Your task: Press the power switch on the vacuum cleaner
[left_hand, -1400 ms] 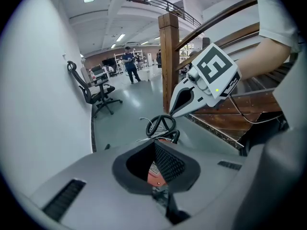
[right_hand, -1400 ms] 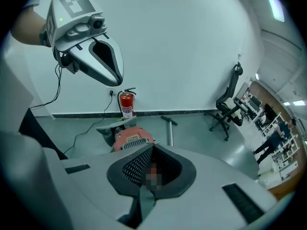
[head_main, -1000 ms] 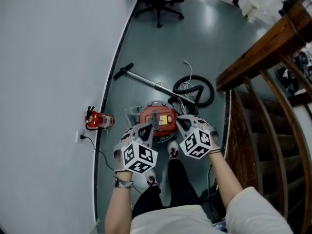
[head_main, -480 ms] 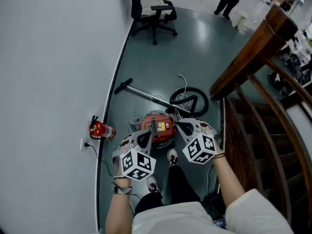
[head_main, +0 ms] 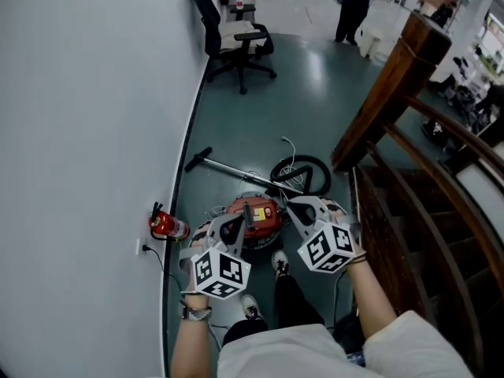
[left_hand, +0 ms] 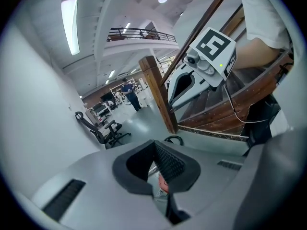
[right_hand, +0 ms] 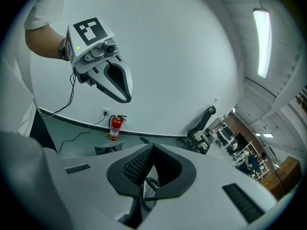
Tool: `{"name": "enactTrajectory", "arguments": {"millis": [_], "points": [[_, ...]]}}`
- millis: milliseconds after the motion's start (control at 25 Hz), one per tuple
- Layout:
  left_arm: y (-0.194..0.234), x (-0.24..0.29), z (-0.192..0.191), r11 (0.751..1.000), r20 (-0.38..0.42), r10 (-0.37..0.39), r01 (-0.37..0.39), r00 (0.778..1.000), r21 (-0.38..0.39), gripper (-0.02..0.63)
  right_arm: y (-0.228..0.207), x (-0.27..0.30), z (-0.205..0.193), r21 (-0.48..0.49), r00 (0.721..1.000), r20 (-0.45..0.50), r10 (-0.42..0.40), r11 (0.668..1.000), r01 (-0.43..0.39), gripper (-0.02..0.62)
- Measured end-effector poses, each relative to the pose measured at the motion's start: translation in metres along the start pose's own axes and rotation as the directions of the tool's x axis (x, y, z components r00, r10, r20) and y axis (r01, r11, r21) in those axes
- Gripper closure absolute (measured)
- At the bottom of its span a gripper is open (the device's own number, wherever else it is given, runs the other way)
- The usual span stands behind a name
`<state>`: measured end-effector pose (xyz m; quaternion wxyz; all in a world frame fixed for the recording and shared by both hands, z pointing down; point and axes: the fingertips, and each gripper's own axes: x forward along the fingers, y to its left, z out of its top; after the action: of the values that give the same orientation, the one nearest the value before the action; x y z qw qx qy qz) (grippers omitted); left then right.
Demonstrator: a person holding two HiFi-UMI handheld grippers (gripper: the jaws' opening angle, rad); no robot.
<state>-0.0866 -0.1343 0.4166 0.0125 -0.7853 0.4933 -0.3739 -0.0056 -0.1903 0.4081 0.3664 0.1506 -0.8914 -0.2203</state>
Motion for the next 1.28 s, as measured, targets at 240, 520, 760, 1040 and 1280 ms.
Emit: {"name": "enactTrajectory", "arguments": {"millis": [240, 520, 760, 1040, 1280], "points": [[-0.002, -0.021, 0.017, 1.0, 0.042, 0.014, -0.015, 0.999, 0.014, 0.605, 0.0, -0.031, 0.01, 0.014, 0.999, 0.007, -0.042, 0.999, 0.041, 0.567], [-0.006, -0.055, 0.034, 0.999, 0.098, 0.029, -0.033, 0.995, 0.037, 0.606, 0.002, -0.072, 0.017, 0.046, 0.994, 0.011, -0.108, 0.993, 0.107, 0.566], [-0.014, -0.082, 0.045, 0.998, 0.142, 0.027, -0.035, 0.989, 0.052, 0.606, 0.002, -0.11, 0.023, 0.057, 0.988, 0.009, -0.155, 0.986, 0.154, 0.566], [-0.024, -0.111, 0.058, 0.997, 0.186, 0.03, -0.044, 0.982, 0.071, 0.605, 0.002, -0.155, 0.027, 0.053, 0.971, 0.018, -0.237, 0.97, 0.236, 0.566], [-0.032, -0.13, 0.066, 0.996, 0.213, 0.026, -0.045, 0.977, 0.082, 0.606, 0.006, -0.183, 0.043, 0.052, 0.961, 0.042, -0.273, 0.961, 0.27, 0.566]]}}
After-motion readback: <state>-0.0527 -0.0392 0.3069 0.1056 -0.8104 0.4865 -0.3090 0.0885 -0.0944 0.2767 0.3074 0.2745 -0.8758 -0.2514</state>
